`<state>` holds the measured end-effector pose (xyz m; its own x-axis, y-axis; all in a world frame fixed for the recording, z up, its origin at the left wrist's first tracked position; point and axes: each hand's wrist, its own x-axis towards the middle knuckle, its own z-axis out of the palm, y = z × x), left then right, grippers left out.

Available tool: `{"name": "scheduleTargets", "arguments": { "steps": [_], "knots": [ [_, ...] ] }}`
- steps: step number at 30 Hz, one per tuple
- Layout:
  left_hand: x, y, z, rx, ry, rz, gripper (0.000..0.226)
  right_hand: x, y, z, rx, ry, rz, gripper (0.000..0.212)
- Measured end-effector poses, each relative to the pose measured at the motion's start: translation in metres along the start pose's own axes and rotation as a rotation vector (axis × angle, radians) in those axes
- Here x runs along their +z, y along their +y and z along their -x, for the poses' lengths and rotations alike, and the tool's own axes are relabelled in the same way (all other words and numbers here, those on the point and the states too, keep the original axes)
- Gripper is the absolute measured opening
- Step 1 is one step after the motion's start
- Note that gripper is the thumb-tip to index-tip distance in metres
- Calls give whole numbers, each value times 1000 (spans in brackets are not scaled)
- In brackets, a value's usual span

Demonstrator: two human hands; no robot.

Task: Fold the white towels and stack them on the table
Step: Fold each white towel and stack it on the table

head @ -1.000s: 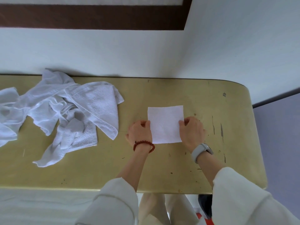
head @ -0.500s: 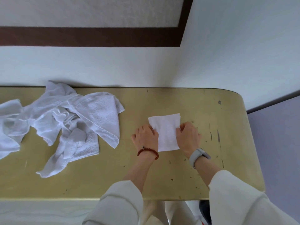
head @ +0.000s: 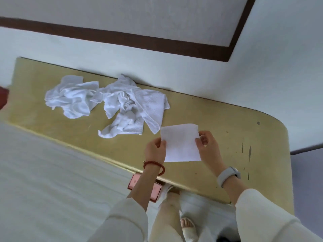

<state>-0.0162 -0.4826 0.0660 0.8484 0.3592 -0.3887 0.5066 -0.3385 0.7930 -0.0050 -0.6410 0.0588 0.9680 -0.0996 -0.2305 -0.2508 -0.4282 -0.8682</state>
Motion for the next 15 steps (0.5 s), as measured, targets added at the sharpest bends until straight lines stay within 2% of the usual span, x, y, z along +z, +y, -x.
{"name": "scheduleTargets", "arguments": {
  "steps": [3, 9, 12, 15],
  "knots": [
    [-36, -16, 36, -16, 172, 61, 16, 25, -20, 29, -190, -33, 80, 9],
    [-130, -68, 96, 87, 608, -49, 13, 109, -78, 105, -524, -115, 202, 14],
    [-190, -105, 123, -5, 785, -53, 12, 164, -108, 149, -668, -183, 264, 17],
    [-259, -157, 157, -111, 955, 10, 11, 230, -136, 205, -771, -343, 234, 18]
  ]
}}
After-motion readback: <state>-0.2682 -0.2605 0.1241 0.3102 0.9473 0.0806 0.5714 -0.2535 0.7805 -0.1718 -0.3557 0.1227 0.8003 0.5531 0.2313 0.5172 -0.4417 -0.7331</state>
